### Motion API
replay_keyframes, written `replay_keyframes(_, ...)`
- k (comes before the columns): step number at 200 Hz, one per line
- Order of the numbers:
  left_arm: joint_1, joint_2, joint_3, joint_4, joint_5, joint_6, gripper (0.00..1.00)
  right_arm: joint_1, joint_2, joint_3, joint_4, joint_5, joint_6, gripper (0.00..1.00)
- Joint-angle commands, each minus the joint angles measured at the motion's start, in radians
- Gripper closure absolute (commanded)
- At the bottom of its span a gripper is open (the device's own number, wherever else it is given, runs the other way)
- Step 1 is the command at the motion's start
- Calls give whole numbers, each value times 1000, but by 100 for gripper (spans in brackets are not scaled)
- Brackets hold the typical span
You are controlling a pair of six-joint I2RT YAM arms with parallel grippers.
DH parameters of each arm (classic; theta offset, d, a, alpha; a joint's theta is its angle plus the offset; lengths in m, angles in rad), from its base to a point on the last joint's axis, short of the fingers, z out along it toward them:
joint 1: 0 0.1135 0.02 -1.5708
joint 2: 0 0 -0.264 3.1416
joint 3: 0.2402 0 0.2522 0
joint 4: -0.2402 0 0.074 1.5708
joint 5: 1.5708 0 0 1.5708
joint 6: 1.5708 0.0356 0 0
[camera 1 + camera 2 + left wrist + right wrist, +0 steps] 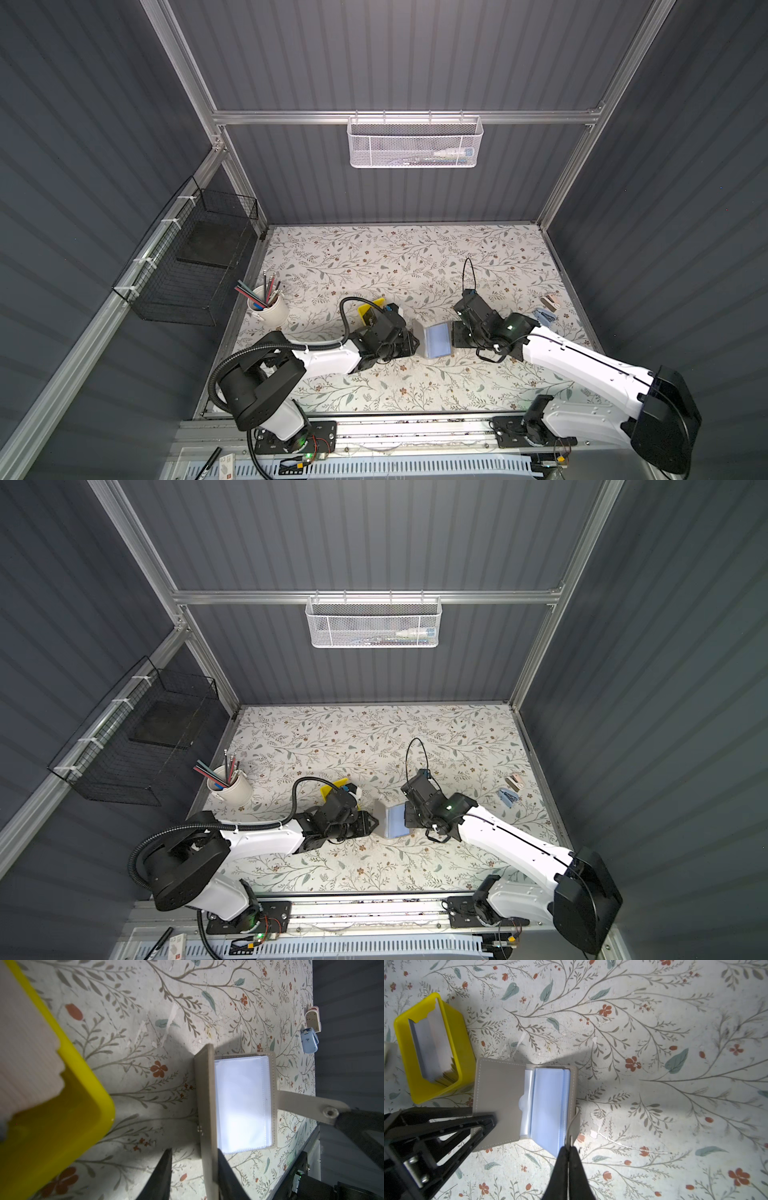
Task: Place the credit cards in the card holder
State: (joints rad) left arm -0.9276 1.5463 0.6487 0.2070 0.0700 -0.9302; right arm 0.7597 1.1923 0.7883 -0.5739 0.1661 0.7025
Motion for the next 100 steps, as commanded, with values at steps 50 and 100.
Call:
replay_keyframes(50, 6, -8, 0, 24, 34, 32, 88, -13, 57, -61, 47, -3, 27, 88)
replay_keyframes(100, 7, 1, -23, 79, 40, 5, 92, -16, 48, -58, 58, -27, 31, 80)
